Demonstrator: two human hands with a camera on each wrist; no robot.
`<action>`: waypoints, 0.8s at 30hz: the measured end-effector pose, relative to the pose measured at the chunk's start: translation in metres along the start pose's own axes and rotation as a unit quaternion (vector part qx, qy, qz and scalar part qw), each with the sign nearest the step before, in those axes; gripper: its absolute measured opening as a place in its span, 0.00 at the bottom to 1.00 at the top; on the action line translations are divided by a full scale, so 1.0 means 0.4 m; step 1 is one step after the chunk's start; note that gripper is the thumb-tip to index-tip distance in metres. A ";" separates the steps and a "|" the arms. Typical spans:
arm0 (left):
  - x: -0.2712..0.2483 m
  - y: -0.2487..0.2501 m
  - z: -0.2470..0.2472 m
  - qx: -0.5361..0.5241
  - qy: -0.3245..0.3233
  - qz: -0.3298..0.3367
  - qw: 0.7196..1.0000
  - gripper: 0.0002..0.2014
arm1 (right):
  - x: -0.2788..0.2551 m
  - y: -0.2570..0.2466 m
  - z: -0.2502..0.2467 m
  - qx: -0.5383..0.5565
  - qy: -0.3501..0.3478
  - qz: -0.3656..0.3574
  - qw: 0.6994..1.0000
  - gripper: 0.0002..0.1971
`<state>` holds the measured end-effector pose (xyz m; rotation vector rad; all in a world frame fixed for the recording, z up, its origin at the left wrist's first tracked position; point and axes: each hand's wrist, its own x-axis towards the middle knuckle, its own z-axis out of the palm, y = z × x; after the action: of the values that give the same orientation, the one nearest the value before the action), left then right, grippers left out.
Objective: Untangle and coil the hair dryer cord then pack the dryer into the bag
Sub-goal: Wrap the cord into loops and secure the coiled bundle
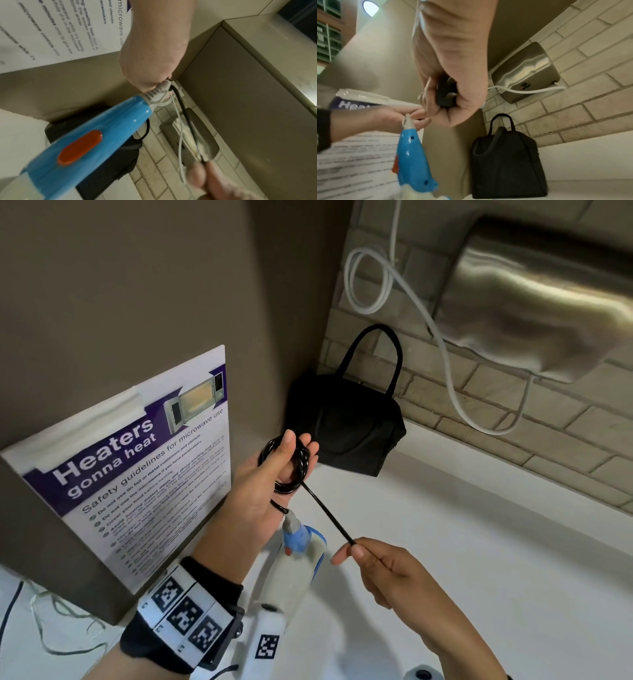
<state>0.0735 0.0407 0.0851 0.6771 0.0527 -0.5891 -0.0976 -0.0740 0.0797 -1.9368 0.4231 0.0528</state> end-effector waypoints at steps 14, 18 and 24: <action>-0.012 0.025 0.017 -0.069 -0.030 -0.101 0.992 0.15 | 0.054 0.084 0.017 -0.092 0.093 -0.081 0.988 0.13; -0.036 0.000 0.040 -0.051 -0.052 -0.119 0.990 0.11 | 0.076 0.109 0.022 -0.128 0.139 -0.082 0.979 0.08; -0.031 -0.019 0.032 0.044 -0.027 -0.132 0.990 0.07 | 0.151 0.184 0.017 -0.294 0.239 -0.133 0.916 0.10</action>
<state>0.0572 0.0343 0.0936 0.7442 0.0667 -0.8674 -0.0634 -0.1086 -0.0023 -2.5930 0.4935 -0.5393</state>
